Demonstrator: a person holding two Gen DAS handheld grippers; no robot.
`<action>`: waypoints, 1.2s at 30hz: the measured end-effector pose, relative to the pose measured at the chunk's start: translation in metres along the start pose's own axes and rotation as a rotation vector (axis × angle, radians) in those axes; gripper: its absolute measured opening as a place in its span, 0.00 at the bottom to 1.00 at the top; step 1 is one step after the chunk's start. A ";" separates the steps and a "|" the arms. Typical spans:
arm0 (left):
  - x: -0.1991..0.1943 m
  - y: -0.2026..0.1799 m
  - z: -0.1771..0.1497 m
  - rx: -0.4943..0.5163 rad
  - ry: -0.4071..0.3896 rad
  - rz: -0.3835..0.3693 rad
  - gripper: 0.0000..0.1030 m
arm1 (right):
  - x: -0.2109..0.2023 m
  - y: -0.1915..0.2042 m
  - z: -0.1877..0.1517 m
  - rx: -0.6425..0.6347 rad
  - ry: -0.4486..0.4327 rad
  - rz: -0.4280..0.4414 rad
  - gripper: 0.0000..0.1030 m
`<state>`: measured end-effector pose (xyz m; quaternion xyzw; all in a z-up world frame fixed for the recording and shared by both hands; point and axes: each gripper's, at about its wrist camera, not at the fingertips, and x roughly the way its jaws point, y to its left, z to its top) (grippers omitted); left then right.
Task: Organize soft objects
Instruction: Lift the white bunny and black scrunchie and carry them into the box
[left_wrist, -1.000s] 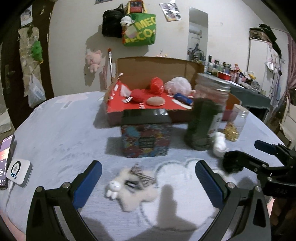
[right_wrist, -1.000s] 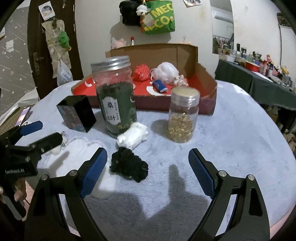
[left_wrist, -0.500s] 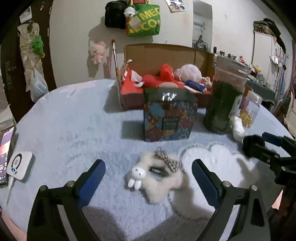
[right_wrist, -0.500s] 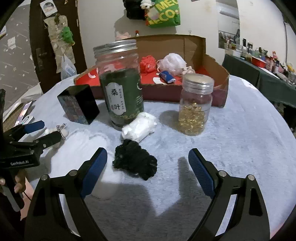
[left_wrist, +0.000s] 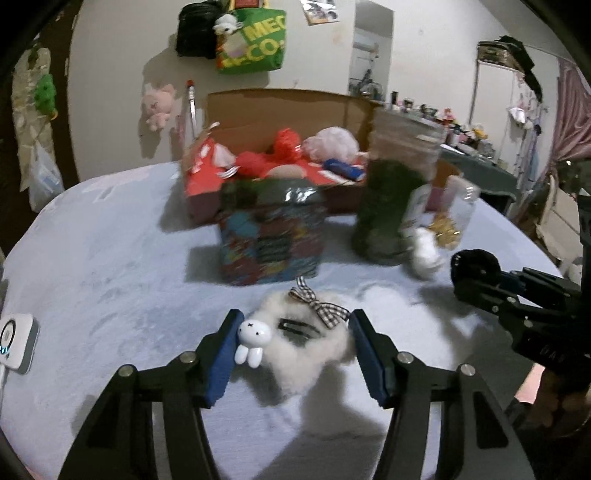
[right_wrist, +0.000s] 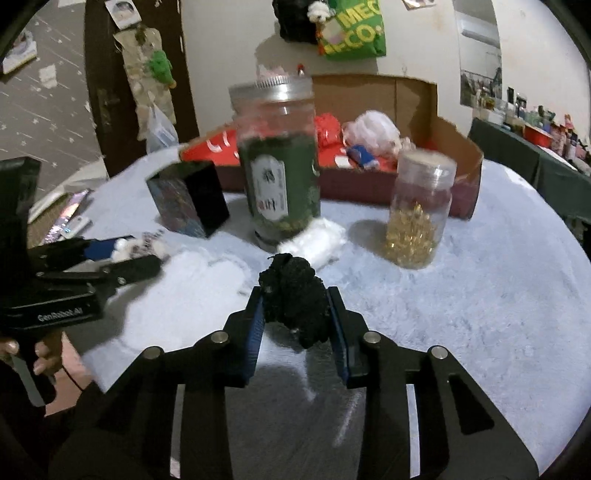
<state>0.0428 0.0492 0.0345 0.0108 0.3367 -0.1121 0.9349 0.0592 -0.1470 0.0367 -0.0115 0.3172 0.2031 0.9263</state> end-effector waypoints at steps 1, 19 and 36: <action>-0.001 -0.005 0.003 0.007 -0.002 -0.015 0.59 | -0.004 -0.001 0.002 0.001 -0.007 0.001 0.30; 0.014 -0.049 0.034 0.079 0.014 -0.119 0.59 | -0.006 -0.027 0.017 0.047 0.022 0.013 0.30; -0.007 0.020 0.014 0.018 0.035 0.008 0.59 | -0.006 -0.073 0.011 0.122 0.064 -0.041 0.30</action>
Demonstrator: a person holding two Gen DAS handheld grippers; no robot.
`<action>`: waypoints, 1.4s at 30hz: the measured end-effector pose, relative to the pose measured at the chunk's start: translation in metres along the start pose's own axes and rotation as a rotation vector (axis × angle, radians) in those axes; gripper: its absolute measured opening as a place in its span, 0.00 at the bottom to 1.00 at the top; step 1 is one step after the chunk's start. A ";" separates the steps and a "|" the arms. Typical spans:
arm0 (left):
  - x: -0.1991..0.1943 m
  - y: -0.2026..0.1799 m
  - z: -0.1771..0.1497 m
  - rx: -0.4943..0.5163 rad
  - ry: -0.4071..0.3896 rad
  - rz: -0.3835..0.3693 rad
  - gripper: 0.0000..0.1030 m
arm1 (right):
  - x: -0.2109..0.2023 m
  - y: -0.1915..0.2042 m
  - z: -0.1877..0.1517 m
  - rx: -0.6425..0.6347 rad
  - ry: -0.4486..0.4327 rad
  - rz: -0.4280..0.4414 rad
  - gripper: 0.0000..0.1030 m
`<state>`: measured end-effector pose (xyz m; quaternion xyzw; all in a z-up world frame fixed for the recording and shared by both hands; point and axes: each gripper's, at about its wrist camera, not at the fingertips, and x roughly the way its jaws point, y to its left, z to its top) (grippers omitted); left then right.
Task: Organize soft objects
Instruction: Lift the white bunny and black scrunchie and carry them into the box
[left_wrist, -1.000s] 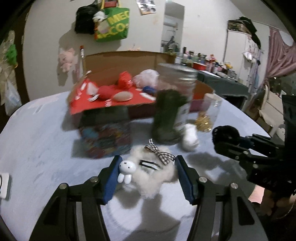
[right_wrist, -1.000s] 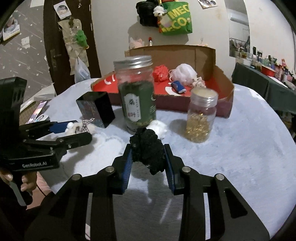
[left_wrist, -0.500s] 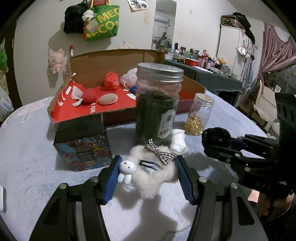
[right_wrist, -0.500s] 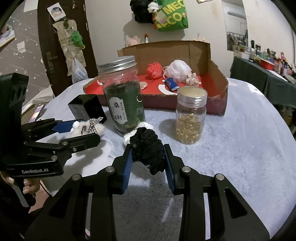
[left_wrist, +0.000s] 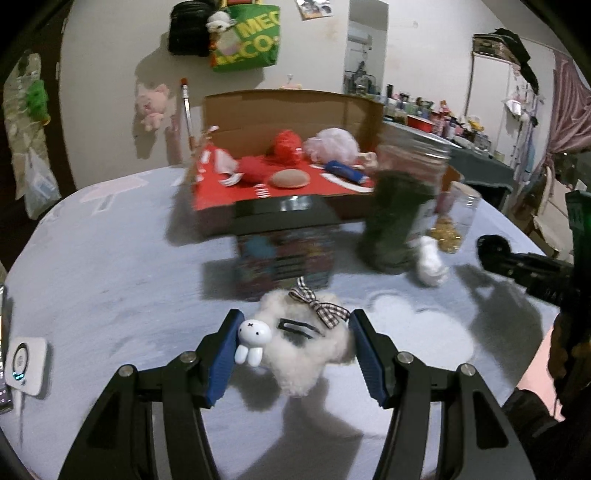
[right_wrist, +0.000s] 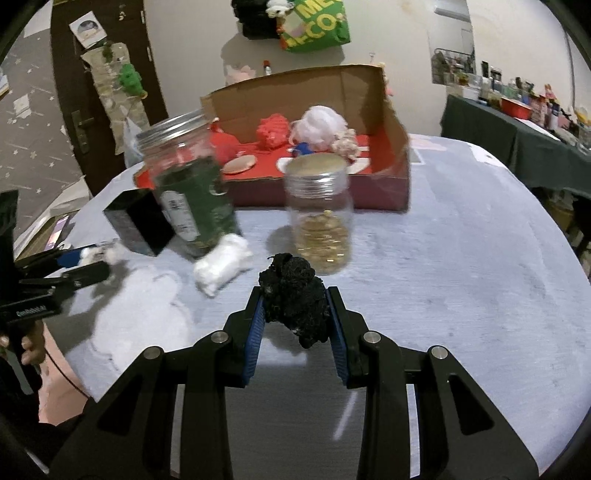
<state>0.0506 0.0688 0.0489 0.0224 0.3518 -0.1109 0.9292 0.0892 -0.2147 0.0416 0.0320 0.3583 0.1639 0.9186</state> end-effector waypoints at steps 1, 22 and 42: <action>-0.001 0.006 -0.001 -0.005 -0.001 0.012 0.59 | 0.000 -0.003 0.001 0.004 0.002 -0.003 0.30; 0.029 0.071 0.023 0.061 0.024 0.010 0.59 | 0.015 -0.047 0.038 -0.097 0.061 -0.012 0.30; 0.046 0.080 0.108 0.108 0.013 -0.150 0.59 | 0.044 -0.057 0.113 -0.192 0.119 0.149 0.30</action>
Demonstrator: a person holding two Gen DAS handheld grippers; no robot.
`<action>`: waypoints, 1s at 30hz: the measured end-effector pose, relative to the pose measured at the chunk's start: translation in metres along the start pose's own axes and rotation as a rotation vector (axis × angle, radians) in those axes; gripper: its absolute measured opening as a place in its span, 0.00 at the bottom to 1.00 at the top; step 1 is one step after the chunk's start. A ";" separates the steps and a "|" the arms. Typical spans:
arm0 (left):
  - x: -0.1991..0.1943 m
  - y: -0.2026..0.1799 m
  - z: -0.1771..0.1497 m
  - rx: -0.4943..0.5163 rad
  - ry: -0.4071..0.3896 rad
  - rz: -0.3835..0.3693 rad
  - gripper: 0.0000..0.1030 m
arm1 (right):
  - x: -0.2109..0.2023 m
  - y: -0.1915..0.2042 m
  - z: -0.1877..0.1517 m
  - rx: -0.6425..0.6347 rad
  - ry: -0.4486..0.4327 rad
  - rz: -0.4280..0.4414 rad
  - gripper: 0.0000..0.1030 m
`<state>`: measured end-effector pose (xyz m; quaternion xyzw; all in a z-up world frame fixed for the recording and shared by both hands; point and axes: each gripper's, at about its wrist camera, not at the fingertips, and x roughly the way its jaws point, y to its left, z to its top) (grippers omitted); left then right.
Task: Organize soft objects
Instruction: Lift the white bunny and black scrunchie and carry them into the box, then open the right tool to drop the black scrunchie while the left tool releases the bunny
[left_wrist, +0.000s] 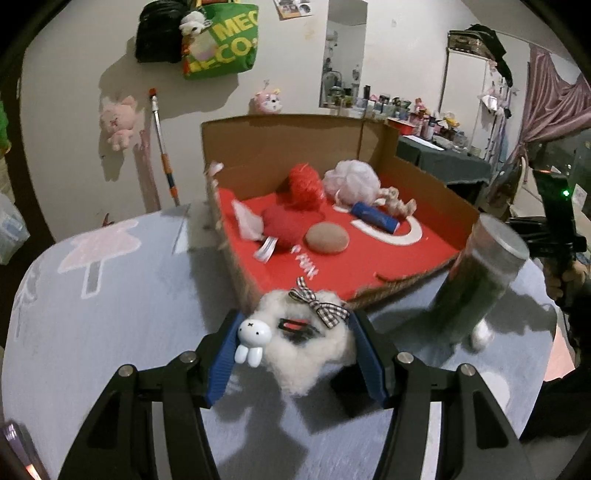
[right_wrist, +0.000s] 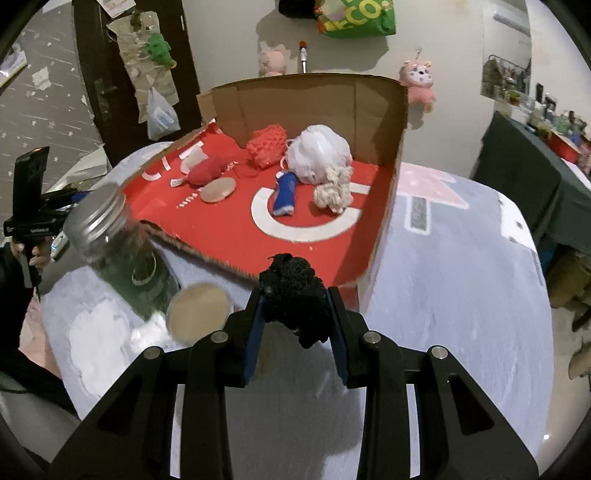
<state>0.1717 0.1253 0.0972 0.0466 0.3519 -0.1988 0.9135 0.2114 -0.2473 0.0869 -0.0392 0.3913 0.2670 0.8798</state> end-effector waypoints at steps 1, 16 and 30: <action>0.002 -0.002 0.005 0.005 0.001 -0.006 0.59 | 0.001 0.000 0.004 -0.004 -0.001 0.009 0.30; 0.083 -0.027 0.060 0.043 0.215 0.025 0.59 | 0.066 0.002 0.058 -0.027 0.190 -0.062 0.30; 0.126 -0.031 0.062 0.058 0.343 0.112 0.60 | 0.099 0.014 0.070 -0.124 0.304 -0.228 0.35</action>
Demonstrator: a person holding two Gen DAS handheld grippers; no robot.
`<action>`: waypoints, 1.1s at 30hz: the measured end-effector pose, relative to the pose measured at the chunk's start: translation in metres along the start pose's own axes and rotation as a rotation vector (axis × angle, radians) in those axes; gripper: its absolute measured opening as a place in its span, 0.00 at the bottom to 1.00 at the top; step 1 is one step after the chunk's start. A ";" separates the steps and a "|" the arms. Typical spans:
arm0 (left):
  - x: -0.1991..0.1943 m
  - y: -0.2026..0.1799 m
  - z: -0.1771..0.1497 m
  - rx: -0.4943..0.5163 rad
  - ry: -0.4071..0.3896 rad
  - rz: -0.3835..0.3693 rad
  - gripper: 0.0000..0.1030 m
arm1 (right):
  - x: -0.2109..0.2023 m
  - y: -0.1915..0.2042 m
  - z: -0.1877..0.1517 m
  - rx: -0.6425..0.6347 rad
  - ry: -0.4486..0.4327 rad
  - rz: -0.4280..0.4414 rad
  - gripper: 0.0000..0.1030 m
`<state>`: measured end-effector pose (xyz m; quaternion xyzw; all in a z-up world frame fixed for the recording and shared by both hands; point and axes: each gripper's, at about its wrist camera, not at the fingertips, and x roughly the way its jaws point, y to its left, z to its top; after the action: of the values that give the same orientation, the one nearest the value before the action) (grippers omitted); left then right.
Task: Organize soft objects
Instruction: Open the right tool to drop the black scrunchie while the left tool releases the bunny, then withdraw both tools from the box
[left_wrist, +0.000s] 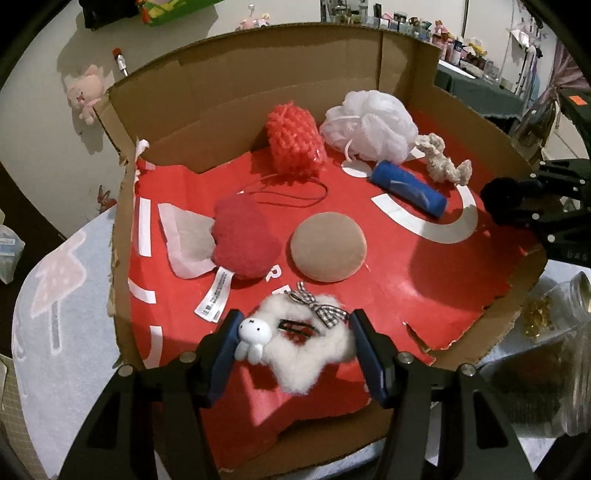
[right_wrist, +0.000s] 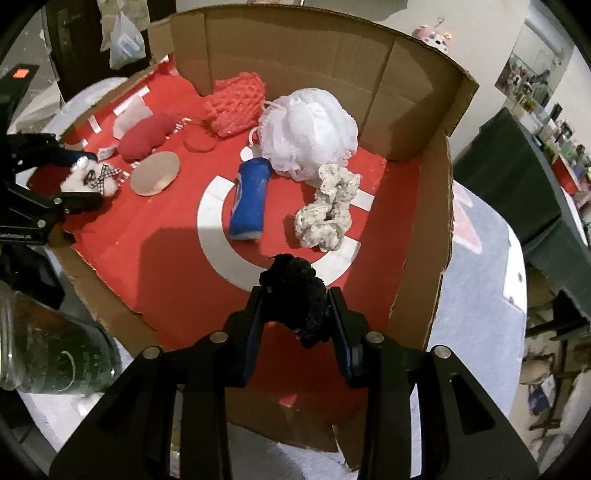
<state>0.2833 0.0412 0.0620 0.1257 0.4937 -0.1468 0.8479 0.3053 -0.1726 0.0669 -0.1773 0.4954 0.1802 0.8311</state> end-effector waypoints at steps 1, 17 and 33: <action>0.002 0.000 0.000 0.000 0.005 0.005 0.60 | 0.001 0.002 0.000 -0.010 0.001 -0.003 0.37; 0.006 -0.008 0.006 0.009 0.018 0.034 0.62 | 0.002 0.011 -0.002 -0.038 0.014 -0.022 0.50; -0.081 -0.017 -0.021 -0.080 -0.222 0.010 0.85 | -0.083 0.007 -0.024 0.067 -0.170 -0.006 0.68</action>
<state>0.2224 0.0430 0.1221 0.0771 0.4014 -0.1357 0.9025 0.2467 -0.1880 0.1290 -0.1349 0.4285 0.1753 0.8760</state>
